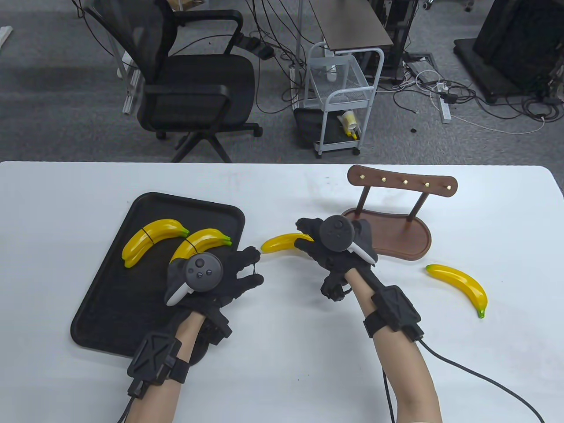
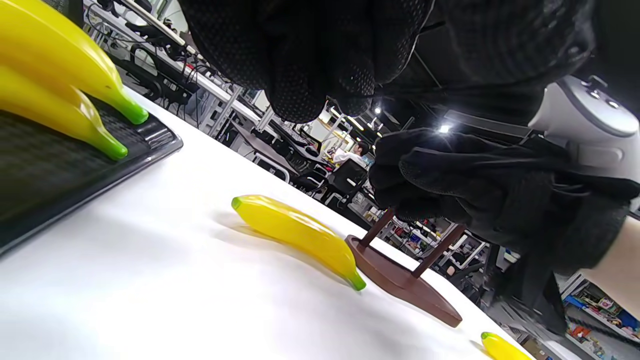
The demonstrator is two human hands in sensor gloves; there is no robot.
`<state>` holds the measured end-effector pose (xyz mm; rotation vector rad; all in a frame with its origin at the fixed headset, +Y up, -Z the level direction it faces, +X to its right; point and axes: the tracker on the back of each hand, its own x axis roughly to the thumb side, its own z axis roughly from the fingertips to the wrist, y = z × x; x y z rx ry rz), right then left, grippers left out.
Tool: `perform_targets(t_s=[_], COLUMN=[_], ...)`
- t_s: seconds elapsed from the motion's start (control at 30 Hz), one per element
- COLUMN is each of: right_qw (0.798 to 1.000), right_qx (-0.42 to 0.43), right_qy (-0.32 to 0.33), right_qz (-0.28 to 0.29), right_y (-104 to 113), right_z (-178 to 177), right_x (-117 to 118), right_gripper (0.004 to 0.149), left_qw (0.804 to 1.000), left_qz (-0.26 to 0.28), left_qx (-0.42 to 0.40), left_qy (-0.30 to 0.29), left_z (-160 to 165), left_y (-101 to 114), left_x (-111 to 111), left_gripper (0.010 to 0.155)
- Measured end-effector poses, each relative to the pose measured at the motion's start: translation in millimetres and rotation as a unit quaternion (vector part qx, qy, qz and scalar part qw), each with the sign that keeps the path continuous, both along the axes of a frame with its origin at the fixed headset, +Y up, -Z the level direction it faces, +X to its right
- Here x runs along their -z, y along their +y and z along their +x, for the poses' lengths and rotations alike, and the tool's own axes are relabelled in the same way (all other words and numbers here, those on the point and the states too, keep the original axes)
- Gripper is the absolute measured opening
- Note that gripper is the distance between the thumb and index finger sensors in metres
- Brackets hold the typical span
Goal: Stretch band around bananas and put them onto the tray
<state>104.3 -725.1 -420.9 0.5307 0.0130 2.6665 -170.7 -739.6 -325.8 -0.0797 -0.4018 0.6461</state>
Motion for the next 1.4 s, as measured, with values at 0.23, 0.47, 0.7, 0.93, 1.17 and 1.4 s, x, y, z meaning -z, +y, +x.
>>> perform_targets(t_s=[0.23, 0.47, 0.7, 0.93, 1.17, 1.4], right_qw=[0.999, 0.995, 0.991, 0.984, 0.988, 0.991], right_qx=[-0.049, -0.094, -0.126, -0.176, -0.155, -0.13], right_qy=[-0.02, -0.022, -0.026, -0.017, -0.016, -0.009], right_qz=[0.012, -0.01, -0.028, -0.029, -0.02, -0.002], right_y=[-20, -48, -65, -73, -72, -58], right_z=[-12, -20, -26, -29, -26, -12], right_x=[22, 36, 40, 41, 41, 34], right_gripper=[0.07, 0.074, 0.074, 0.07, 0.069, 0.068], left_qw=[1.0, 1.0, 1.0, 1.0, 1.0, 1.0], left_qz=[0.0, -0.008, -0.012, -0.013, -0.016, -0.017], left_qx=[0.01, 0.001, -0.005, -0.006, -0.006, -0.008], left_qy=[0.002, 0.006, 0.008, 0.006, 0.008, 0.007], left_z=[1, -3, -5, -5, -6, -6], left_y=[-8, -11, -11, -11, -11, -11], left_x=[0, 1, 2, 3, 2, 2], left_gripper=[0.07, 0.069, 0.069, 0.068, 0.067, 0.067])
